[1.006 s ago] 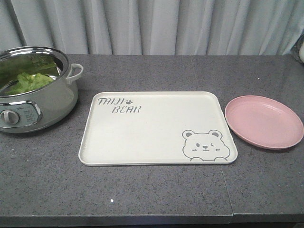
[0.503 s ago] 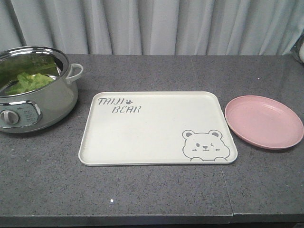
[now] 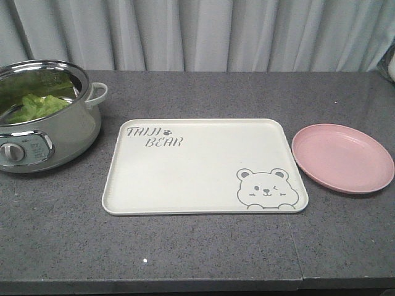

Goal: Transfer vegetables to tray and serve
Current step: 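Approach and stop the base in front of the cream tray, then raise the left gripper over the steel pot and lower onto a lettuce leaf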

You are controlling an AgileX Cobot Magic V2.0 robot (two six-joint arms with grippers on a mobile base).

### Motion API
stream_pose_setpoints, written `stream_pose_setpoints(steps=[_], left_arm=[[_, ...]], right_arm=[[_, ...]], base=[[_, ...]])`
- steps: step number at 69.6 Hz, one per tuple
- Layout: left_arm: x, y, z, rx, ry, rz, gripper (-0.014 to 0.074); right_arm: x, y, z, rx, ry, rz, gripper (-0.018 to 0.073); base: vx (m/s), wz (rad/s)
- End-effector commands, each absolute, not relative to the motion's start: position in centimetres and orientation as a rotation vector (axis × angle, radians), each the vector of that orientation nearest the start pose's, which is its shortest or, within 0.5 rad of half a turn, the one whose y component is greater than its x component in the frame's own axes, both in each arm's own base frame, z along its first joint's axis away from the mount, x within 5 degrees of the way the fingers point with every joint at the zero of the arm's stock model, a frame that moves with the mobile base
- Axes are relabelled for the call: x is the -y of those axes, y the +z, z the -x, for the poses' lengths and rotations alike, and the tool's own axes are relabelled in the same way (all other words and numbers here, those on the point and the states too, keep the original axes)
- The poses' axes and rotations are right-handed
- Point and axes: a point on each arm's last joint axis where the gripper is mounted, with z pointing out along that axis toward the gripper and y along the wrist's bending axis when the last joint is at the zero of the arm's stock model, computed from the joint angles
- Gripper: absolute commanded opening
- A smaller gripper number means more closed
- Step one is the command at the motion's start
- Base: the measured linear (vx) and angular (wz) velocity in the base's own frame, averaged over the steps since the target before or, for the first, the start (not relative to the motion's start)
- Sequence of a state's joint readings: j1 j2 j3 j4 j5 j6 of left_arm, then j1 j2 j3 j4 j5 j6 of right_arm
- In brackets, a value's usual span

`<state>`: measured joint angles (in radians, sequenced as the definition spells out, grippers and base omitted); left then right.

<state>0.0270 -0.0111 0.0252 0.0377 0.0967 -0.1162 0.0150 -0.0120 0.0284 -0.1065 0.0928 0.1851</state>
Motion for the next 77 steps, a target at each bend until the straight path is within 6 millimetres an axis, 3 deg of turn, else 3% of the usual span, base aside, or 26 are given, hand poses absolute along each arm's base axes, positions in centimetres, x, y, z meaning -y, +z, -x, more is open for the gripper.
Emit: stream_pose_setpoints(steps=[1,37,61,77], left_arm=[[-0.2,19.7,-5.6,-1.524,-0.046,0.089,-0.0006],[-0.2,19.9,-5.6,-1.502,-0.058,0.099,-0.0006],[-0.2,22.8,-5.0,-1.169,-0.173,0.16,-0.0006],[-0.2,23.9,-4.4,-1.034,-0.176,0.144,-0.0006]], right_arm=[[0.0,19.8,-5.7,-1.522,0.056,-0.043,-0.0003],[0.0,19.9,-5.7,-1.514,0.057,-0.042,-0.0003],[0.0,22.1,-5.3,-1.259,0.222,-0.156,-0.0003],[0.0,21.8,-5.4,-1.294,0.219,-0.158,-0.0003]], base=[[0.0,0.0],[0.0,0.0],[0.0,0.0],[0.0,0.0]])
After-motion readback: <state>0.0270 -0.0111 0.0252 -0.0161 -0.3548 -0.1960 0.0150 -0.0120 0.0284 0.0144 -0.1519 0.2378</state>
